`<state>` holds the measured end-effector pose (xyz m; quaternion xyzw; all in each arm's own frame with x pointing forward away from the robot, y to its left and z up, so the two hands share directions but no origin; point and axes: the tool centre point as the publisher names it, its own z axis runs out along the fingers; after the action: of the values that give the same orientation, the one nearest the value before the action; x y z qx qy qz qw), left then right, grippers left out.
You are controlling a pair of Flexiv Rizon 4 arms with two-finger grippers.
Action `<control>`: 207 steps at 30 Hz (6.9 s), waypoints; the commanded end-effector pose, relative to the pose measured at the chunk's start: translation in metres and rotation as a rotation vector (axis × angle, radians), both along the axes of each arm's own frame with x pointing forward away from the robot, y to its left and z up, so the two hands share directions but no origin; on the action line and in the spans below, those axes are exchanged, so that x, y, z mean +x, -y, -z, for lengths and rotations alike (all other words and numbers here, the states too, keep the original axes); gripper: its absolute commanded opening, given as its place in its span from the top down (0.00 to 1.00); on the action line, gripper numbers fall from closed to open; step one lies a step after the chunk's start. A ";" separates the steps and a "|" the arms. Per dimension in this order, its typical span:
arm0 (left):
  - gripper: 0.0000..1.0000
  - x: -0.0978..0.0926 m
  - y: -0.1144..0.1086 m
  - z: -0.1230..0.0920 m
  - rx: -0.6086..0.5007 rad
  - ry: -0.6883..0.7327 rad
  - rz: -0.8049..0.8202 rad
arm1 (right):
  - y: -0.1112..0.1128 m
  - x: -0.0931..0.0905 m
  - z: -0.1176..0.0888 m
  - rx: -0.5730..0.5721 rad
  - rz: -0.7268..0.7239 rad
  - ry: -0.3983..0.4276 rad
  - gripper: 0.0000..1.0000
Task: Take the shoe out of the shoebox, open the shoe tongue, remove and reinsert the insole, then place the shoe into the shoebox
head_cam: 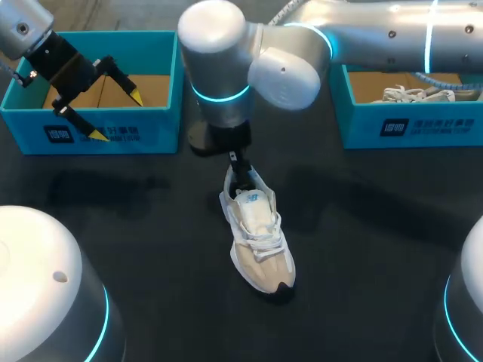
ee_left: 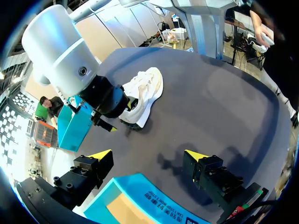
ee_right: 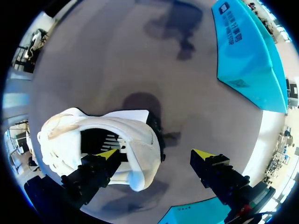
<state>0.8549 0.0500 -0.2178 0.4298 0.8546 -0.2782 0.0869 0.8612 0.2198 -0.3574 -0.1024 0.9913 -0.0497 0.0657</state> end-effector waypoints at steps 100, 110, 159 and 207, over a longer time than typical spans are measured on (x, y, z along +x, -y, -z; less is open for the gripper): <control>0.00 0.001 0.000 0.000 0.003 -0.001 0.002 | 0.074 0.008 -0.194 0.000 0.064 0.234 1.00; 0.00 0.001 0.000 0.000 0.003 -0.001 0.002 | 0.146 0.089 -0.207 -0.040 0.032 0.232 1.00; 0.00 0.001 0.000 0.000 0.003 -0.001 0.002 | 0.300 0.211 -0.208 -0.048 0.173 0.250 1.00; 0.00 0.001 0.000 0.000 0.003 -0.001 0.002 | 0.476 0.311 -0.193 -0.135 0.173 0.306 1.00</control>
<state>0.8549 0.0499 -0.2178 0.4299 0.8545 -0.2782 0.0869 1.1628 -0.2408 -0.1619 -0.0078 0.9663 -0.1525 0.2070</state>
